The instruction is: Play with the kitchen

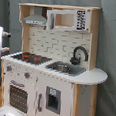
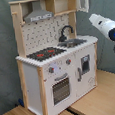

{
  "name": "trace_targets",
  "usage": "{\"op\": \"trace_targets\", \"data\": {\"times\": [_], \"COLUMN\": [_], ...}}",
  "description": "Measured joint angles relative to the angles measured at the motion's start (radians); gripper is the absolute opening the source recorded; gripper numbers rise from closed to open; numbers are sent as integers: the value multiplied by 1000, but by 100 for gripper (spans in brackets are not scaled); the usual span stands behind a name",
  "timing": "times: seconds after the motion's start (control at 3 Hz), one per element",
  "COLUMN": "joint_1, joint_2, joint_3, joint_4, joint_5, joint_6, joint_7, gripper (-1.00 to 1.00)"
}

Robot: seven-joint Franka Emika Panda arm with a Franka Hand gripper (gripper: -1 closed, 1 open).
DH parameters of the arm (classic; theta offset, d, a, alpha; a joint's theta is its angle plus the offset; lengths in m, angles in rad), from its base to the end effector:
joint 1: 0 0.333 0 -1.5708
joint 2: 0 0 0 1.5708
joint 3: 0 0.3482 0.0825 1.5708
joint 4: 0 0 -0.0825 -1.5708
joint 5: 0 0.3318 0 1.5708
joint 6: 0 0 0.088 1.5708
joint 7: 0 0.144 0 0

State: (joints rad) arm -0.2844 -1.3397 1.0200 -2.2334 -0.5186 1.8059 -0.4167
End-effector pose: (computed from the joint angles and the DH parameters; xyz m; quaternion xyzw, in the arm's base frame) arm 0.1024 0.3150 0.6110 0.6268 0.2924 0.2001 0.6940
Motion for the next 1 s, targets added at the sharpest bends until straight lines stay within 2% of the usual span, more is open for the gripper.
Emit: {"op": "trace_targets", "data": {"times": [1.0], "joint_1": [0], "joint_2": [-102], "joint_3": [-42], "joint_4": [-139], "joint_5": [-91], "joint_6": [149], "joint_7": [255], "gripper": [100]}}
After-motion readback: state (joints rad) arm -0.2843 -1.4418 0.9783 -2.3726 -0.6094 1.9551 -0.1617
